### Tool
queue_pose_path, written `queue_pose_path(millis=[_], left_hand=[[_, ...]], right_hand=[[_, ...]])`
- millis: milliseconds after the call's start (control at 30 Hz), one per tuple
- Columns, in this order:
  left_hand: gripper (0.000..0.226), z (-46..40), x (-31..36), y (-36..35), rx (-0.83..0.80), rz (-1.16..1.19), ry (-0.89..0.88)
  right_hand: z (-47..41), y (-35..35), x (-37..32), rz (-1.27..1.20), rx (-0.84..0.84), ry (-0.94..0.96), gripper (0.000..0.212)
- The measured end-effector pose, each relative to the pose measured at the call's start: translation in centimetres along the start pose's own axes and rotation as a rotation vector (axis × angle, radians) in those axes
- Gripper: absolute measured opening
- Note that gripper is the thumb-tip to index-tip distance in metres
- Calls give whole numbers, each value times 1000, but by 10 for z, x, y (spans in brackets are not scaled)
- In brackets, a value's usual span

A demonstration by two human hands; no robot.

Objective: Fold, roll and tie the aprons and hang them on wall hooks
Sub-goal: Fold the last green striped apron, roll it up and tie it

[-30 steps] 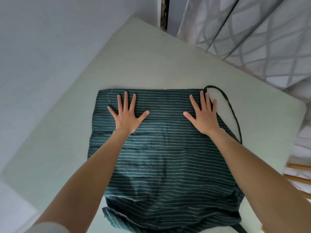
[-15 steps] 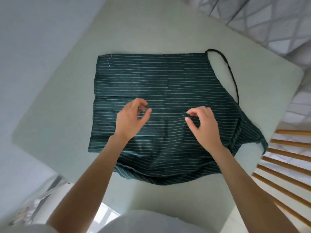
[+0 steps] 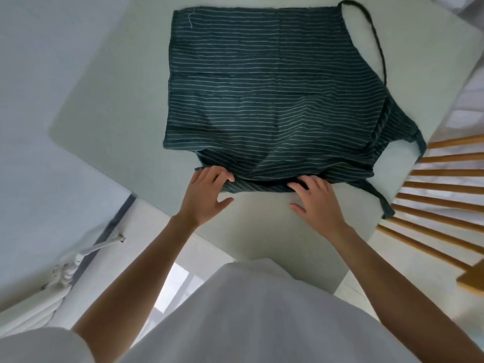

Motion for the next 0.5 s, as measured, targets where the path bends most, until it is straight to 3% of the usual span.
queue_pose_path(millis=[167, 300, 400, 500], left_hand=[[24, 5, -8, 1, 103, -23, 167], [13, 8, -2, 23, 229, 101, 164], [14, 11, 2, 40, 172, 251, 171], [18, 14, 6, 43, 125, 252, 170]], right_hand=[[0, 7, -4, -58, 207, -40, 12], [0, 34, -1, -226, 298, -150, 10], [-4, 56, -3, -160, 323, -178, 12], [-8, 66, -10, -70, 346, -127, 22]])
Point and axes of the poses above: each hand's wrist, its own z-axis away from the middle knuckle, its own y-axis out of the back of the hand, x = y × z, the point moved 3 cm from there along -z, towards the middle knuckle, and after that the axes turned 6 degrees about y, right-handed, at the moved point
